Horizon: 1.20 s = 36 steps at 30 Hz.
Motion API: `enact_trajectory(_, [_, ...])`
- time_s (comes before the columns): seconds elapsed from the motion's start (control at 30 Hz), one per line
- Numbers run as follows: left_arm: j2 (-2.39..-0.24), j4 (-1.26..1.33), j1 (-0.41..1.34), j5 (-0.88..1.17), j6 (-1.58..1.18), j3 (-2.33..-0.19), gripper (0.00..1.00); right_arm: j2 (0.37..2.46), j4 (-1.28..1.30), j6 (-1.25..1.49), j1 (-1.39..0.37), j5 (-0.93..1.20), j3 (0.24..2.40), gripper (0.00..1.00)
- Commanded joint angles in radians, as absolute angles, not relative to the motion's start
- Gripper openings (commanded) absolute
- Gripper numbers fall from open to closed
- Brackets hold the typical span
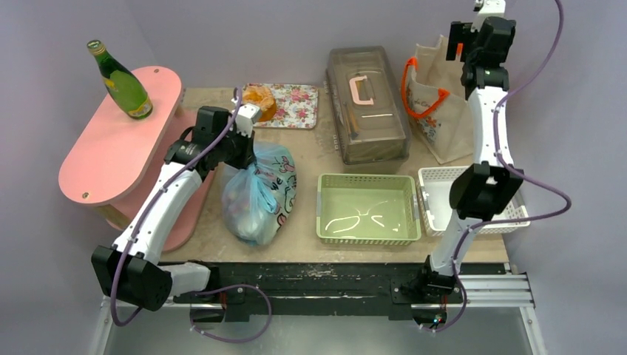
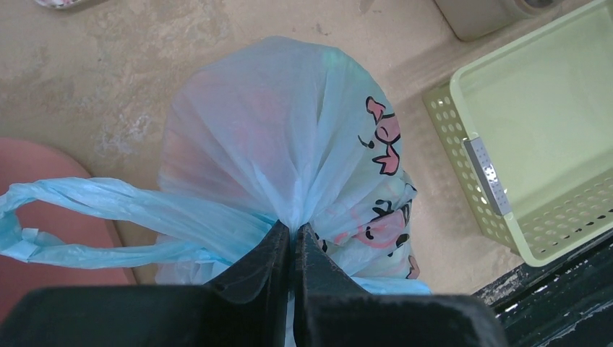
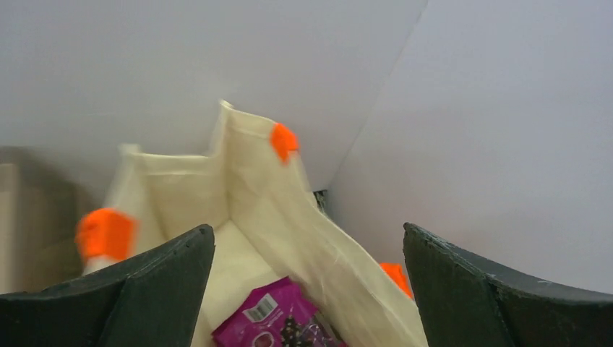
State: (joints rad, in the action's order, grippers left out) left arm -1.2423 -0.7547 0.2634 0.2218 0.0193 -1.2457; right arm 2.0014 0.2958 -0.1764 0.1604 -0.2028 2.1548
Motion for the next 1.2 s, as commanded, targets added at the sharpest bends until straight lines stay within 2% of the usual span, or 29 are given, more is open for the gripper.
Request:
enact_trajectory(0.0, [-1.279, -0.665, 0.297, 0.25, 0.009, -1.276, 0.0, 1.801, 0.325, -0.233, 0.116, -0.079, 2.157, 0.99])
enact_trajectory(0.17, [-1.37, -0.692, 0.301, 0.292, -0.002, -1.359, 0.0, 1.743, 0.573, -0.235, 0.044, 0.283, 2.263, 0.99])
enact_trajectory(0.2, [-1.374, -0.769, 0.301, 0.358, 0.01, -1.389, 0.5, 1.727, 0.611, -0.224, 0.015, 0.349, 2.254, 0.99])
enact_trajectory(0.23, [-1.369, -0.835, 0.299, 0.379, 0.041, -1.418, 0.68, 1.703, 0.635, -0.215, -0.031, 0.417, 2.216, 0.99])
enact_trajectory(0.33, [-1.288, -0.903, 0.234, 0.501, 0.093, -1.435, 0.88, 1.624, 0.639, -0.217, -0.156, 0.582, 2.025, 0.99])
enact_trajectory(0.37, [-1.243, -0.905, 0.198, 0.551, 0.111, -1.418, 0.98, 1.606, 0.628, -0.22, -0.206, 0.612, 1.966, 0.99])
enact_trajectory(0.47, [-1.18, -1.032, 0.133, 0.587, 0.253, -1.435, 1.0, 1.61, 0.647, -0.267, -0.365, 0.664, 1.865, 0.99])
enact_trajectory(0.6, [-1.201, -1.262, 0.092, 0.612, 0.481, -1.481, 1.0, 1.717, 0.615, -0.3, -0.553, 0.671, 1.87, 0.95])
enact_trajectory(0.67, [-1.183, -1.296, 0.085, 0.63, 0.555, -1.454, 0.98, 1.784, 0.58, -0.302, -0.61, 0.676, 1.885, 0.92])
enact_trajectory(0.9, [-0.972, -1.03, 0.043, 0.728, 0.657, -1.157, 0.94, 1.969, 0.504, -0.358, -0.743, 0.656, 1.924, 0.91])
enact_trajectory(1.03, [-0.965, -0.958, 0.042, 0.755, 0.756, -1.089, 0.92, 2.016, 0.409, -0.355, -0.766, 0.592, 1.89, 0.91])
enact_trajectory(1.1, [-0.986, -0.918, 0.042, 0.746, 0.759, -1.082, 0.91, 2.03, 0.368, -0.34, -0.767, 0.558, 1.884, 0.85])
enact_trajectory(1.13, [-0.998, -0.898, 0.042, 0.743, 0.768, -1.08, 0.9, 2.033, 0.354, -0.339, -0.767, 0.558, 1.88, 0.78])
enact_trajectory(1.17, [-1.009, -0.878, 0.041, 0.739, 0.78, -1.075, 0.89, 2.032, 0.342, -0.339, -0.767, 0.553, 1.871, 0.66])
